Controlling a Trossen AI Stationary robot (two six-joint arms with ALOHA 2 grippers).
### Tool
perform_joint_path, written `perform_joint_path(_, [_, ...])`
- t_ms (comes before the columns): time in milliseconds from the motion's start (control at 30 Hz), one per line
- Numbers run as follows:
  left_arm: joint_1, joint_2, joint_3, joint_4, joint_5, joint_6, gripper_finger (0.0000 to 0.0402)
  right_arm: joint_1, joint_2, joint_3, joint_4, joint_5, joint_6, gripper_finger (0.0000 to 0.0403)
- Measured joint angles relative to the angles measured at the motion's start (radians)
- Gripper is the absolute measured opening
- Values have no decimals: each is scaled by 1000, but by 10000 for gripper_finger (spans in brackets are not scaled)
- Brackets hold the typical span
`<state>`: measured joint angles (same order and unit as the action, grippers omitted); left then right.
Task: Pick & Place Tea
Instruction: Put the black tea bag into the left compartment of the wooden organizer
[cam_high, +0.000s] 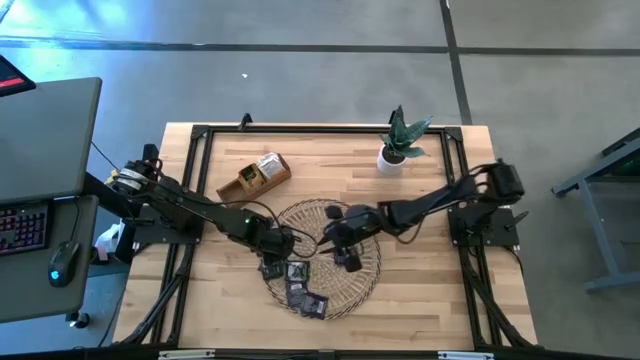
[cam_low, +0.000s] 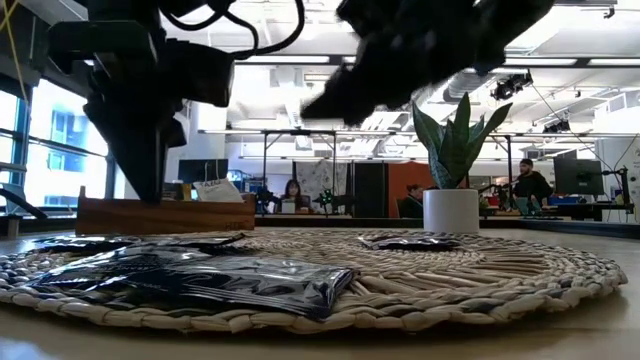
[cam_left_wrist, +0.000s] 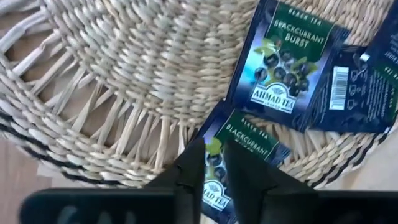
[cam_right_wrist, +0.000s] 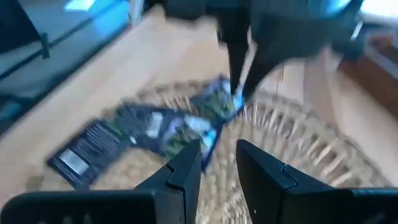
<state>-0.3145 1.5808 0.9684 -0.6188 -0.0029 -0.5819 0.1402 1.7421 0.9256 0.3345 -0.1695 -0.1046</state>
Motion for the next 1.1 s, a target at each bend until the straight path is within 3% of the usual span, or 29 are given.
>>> perform_joint_path(233, [0, 2, 0, 26, -47, 13, 143, 1, 145, 98, -55, -33, -4, 88])
perform_joint_path(333, [0, 2, 0, 112, -52, 29, 160, 6, 171, 114, -105, -61, -118, 83])
perform_joint_path(667, [0, 53, 1, 195, -34, 24, 161, 93, 250, 114, 54, 26, -476, 98])
perform_joint_path(933, [0, 47, 1, 196, -82, -31, 161, 96, 289, 115, 117, 39, -513, 106])
perform_joint_path(1100, [0, 44, 1, 173, -11, -122, 161, 88, 332, 151, 87, 32, -503, 106])
